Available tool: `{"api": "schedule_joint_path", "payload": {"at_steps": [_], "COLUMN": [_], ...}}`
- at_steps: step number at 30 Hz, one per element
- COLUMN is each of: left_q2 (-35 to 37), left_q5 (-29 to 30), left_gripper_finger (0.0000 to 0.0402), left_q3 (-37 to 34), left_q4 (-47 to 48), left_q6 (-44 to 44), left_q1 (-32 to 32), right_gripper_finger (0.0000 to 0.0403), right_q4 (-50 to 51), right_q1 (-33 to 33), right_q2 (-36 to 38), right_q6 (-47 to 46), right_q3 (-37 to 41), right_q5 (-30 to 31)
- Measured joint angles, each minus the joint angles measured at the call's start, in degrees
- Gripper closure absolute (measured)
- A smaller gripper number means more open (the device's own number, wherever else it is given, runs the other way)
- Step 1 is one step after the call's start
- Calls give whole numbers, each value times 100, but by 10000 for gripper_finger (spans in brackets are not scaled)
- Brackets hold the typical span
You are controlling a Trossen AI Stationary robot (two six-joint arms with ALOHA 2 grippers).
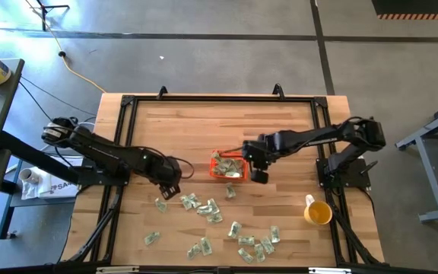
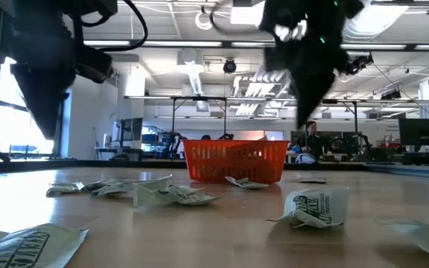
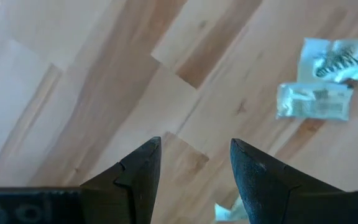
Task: Pick and place Stevia / Truvia into bins
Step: Put the light green stevia packet into the orange bin
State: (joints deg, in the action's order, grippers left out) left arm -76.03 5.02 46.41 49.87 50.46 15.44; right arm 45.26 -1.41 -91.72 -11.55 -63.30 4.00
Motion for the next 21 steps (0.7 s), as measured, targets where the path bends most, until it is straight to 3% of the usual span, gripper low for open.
{"api": "schedule_joint_path", "payload": {"at_steps": [5, 12, 16, 21], "left_q2": [0, 2, 1, 2], "left_q5": [188, 348, 356, 365], "left_gripper_finger": [177, 176, 177, 176], "left_q3": [0, 0, 0, -2], "left_q4": [-36, -39, -38, -31], "left_q6": [354, 557, 557, 550], "left_q1": [410, 611, 595, 597], "right_gripper_finger": [287, 156, 132, 149], "right_q4": [-290, -1934, -2495, -2892], "right_q1": [138, 350, 318, 287], "right_q2": [15, -14, -84, -129], "right_q6": [-183, -177, -105, -144], "right_q3": [640, 1435, 1734, 2098], "right_q5": [-110, -81, 103, 171]}}
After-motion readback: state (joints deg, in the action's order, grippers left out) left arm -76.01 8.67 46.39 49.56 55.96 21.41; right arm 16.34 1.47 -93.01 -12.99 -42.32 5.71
